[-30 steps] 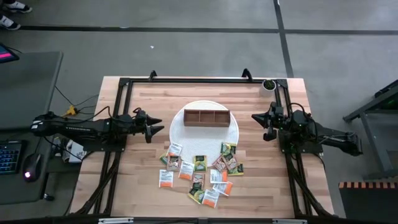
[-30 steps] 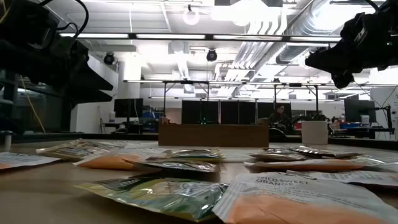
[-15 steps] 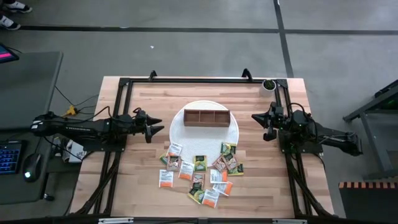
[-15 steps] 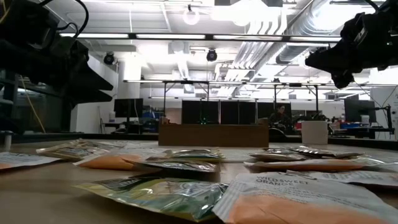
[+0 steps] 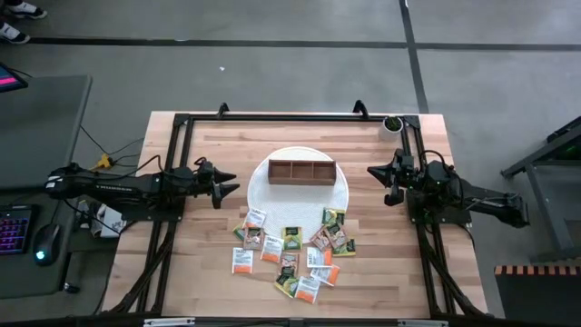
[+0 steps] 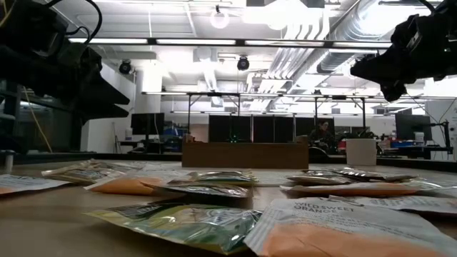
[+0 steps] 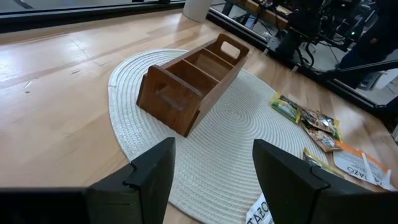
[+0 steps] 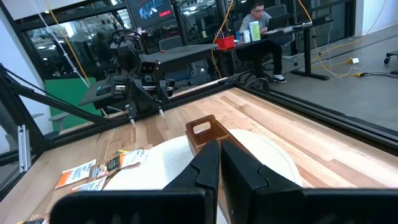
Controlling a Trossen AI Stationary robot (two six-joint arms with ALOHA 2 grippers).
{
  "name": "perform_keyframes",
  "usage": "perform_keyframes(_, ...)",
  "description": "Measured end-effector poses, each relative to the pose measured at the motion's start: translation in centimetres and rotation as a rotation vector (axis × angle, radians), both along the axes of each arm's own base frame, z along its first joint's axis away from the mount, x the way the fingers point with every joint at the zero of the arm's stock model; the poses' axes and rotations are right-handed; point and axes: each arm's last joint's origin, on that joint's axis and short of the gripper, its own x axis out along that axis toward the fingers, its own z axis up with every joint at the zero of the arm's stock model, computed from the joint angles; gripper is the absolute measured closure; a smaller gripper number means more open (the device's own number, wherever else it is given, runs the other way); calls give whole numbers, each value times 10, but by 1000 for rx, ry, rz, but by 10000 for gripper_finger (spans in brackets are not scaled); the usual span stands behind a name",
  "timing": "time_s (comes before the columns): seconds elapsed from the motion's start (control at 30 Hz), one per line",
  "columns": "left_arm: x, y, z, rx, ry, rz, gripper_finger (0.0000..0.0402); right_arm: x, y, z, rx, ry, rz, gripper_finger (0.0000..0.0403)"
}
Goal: Pick & Place Tea
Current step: Put the orange tea bag into the left section of the wooden organizer
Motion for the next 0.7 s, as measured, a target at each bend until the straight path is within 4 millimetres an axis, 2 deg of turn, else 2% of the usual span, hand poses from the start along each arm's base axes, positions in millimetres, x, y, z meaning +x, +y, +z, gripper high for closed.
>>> perform_keyframes(0.43, 1, 0, 7, -6, -22, -2, 188, 0, 0, 0, 0, 0, 0, 391)
perform_keyframes(0.57, 6, -2, 34, 40, -29, -77, 188, 0, 0, 0, 0, 0, 0, 391)
perform_keyframes(0.7, 6, -2, 58, 126, 60, -134, 188, 0, 0, 0, 0, 0, 0, 391)
